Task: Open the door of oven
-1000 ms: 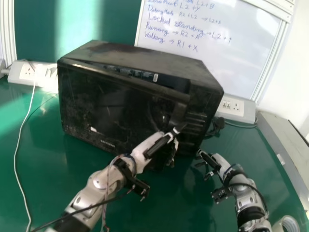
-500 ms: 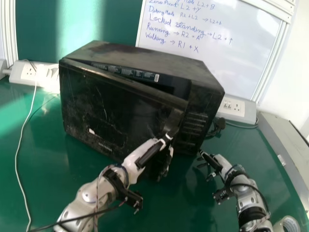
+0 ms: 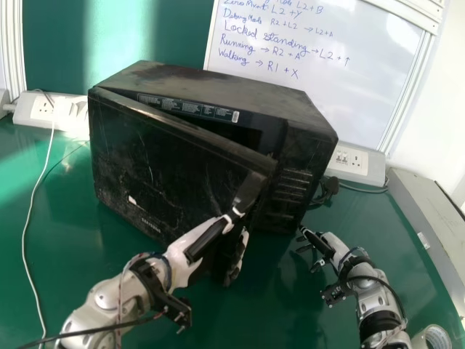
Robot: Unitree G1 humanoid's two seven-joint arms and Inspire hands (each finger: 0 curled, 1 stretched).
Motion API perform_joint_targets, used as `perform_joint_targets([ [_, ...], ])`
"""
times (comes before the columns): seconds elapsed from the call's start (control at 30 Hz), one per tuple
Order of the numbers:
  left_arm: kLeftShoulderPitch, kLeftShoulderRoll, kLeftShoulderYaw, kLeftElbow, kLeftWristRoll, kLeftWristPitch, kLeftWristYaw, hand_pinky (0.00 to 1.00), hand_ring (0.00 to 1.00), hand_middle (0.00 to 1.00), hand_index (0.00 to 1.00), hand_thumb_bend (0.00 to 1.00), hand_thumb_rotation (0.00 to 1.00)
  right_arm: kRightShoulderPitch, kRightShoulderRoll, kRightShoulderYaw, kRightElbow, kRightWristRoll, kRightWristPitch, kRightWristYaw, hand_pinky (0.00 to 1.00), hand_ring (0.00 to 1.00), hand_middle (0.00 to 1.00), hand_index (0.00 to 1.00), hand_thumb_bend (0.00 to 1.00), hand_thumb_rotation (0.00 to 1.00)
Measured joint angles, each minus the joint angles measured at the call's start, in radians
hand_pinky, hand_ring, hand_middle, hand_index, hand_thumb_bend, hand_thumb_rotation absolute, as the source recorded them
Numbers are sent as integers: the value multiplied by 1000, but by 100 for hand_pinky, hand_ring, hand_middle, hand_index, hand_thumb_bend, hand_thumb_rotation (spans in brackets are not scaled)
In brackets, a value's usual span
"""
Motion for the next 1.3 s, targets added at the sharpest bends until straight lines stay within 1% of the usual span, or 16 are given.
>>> perform_joint_targets([
  [0.03, 4, 5, 5, -5, -10, 4, -8, 0, 5, 9, 11, 43, 43, 0, 0, 2, 0, 0, 0, 0, 39, 48, 60, 72, 64, 95],
  [0.07, 7, 11, 10, -14, -17, 12, -14, 0, 5, 9, 11, 43, 43, 0, 0, 2, 0, 0, 0, 0, 43, 49, 60, 72, 64, 94],
  [0.2, 31, 40, 32, -77, -54, 71, -37, 0, 5, 9, 11, 45, 45, 0, 0, 2, 0, 0, 0, 2, 37, 47, 60, 73, 63, 95],
  [0.27, 35, 59, 44, -92, -71, 88, -55, 0, 4, 9, 10, 46, 47, 0, 0, 3, 0, 0, 0, 3, 38, 47, 60, 74, 64, 97],
  [0.33, 39, 78, 59, -95, -92, 91, -83, 0, 4, 9, 10, 45, 44, 0, -1, 6, 0, 0, 0, 4, 39, 48, 61, 74, 64, 97],
  [0.4, 43, 96, 72, -95, -107, 91, -112, 0, 4, 9, 11, 44, 41, 0, -2, 3, 1, 1, 0, 4, 39, 49, 61, 74, 65, 95],
  [0.43, 46, 102, 77, -95, -113, 91, -125, 0, 4, 9, 11, 44, 41, 0, -3, 0, 1, 1, 1, 4, 38, 49, 61, 73, 65, 94],
  [0.53, 60, 126, 97, -99, -137, 90, -167, 0, 4, 9, 11, 44, 40, 0, -4, -3, 2, 1, 3, 5, 40, 49, 61, 73, 65, 95],
  [0.77, 103, 171, 127, -129, -171, 77, -213, 0, 4, 8, 10, 45, 37, 1, -9, 0, 3, -1, 2, 7, 34, 47, 61, 73, 64, 96],
  [0.8, 112, 176, 132, -131, -174, 68, -219, 0, 3, 8, 9, 44, 39, 1, -9, 0, 3, -1, 2, 8, 37, 47, 60, 73, 64, 96],
  [0.87, 117, 186, 142, -131, -182, 64, -230, 0, 3, 7, 9, 45, 41, 1, -9, 2, 3, -1, 2, 8, 39, 48, 60, 73, 65, 96],
  [0.9, 118, 190, 146, -131, -187, 63, -234, 0, 3, 7, 9, 46, 40, 1, -10, 3, 3, -2, 2, 7, 40, 48, 60, 73, 66, 96],
  [0.97, 120, 194, 152, -131, -194, 64, -239, 0, 3, 7, 9, 46, 36, 1, -11, 4, 3, -2, 2, 7, 38, 47, 60, 73, 65, 96],
  [1.1, 121, 211, 169, -130, -215, 80, -265, 0, 2, 7, 9, 49, 23, 1, -11, 4, 2, -1, -2, 7, 34, 48, 61, 73, 64, 97],
  [1.2, 121, 228, 180, -128, -229, 90, -291, 0, 1, 6, 10, 52, 20, 1, -11, 4, 1, -1, -4, 6, 35, 47, 61, 73, 64, 98],
  [1.3, 121, 248, 193, -126, -248, 101, -320, 0, 1, 6, 9, 52, 16, 1, -11, 4, 1, -1, -4, 6, 39, 48, 59, 72, 63, 97],
])
